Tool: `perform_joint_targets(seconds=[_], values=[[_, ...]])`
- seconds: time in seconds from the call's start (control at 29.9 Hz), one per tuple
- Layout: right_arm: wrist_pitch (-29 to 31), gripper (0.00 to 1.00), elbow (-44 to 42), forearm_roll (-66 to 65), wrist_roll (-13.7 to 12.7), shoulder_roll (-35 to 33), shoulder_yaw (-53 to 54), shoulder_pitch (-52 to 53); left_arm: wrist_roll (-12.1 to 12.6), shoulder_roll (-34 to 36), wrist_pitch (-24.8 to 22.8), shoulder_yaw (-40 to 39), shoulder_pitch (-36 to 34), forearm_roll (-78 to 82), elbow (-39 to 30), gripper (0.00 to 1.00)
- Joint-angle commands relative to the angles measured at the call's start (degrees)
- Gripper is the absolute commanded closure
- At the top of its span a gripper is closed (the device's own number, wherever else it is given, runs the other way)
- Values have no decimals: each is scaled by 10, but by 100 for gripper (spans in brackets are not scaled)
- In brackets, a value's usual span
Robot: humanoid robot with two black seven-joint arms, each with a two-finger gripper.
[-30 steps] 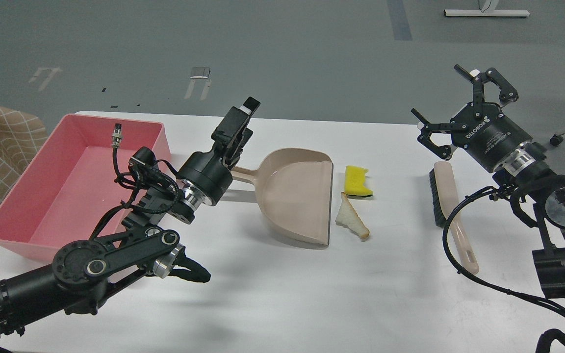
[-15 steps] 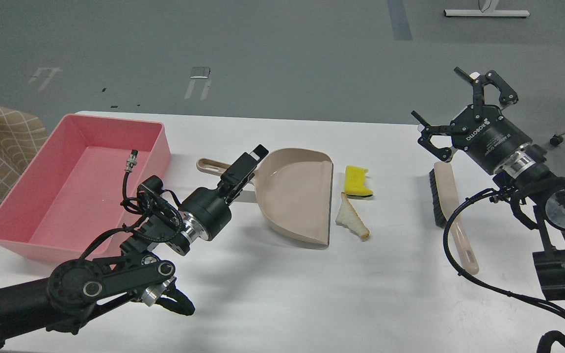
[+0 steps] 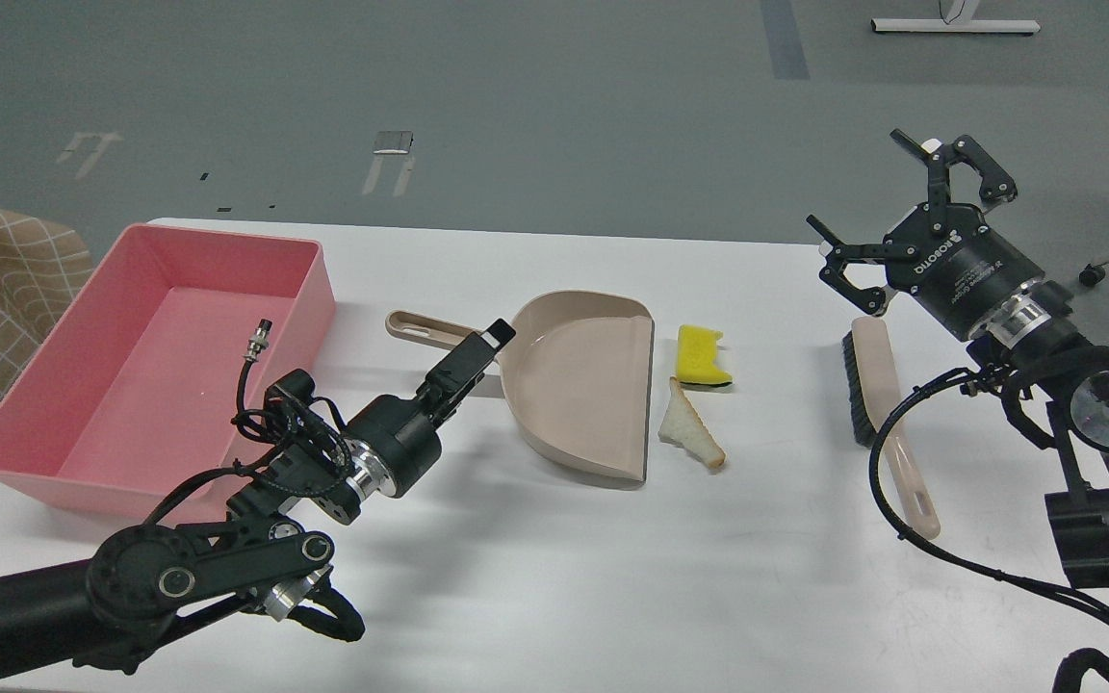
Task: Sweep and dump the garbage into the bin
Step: 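Move the left gripper down toward the beige dustpan handle, then grasp the dustpan handle with the left gripper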
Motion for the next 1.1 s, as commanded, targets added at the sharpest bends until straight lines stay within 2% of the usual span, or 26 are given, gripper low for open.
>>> perform_joint_targets(seconds=[0.0, 0.33, 0.77, 1.07], values=[[0, 0, -1, 0, 0, 0, 0, 2, 6, -3, 0, -1, 0, -2, 25, 2], [0, 0, 0, 0, 0, 0, 0, 1, 14, -5, 0, -6, 0, -4, 56, 2], [0, 0, 0, 0, 0, 0, 0, 2, 14, -62, 0, -8, -5, -5, 133, 3], [0, 0, 1, 0, 0, 1, 0, 2, 15, -77, 0, -9, -9, -6, 177, 3]])
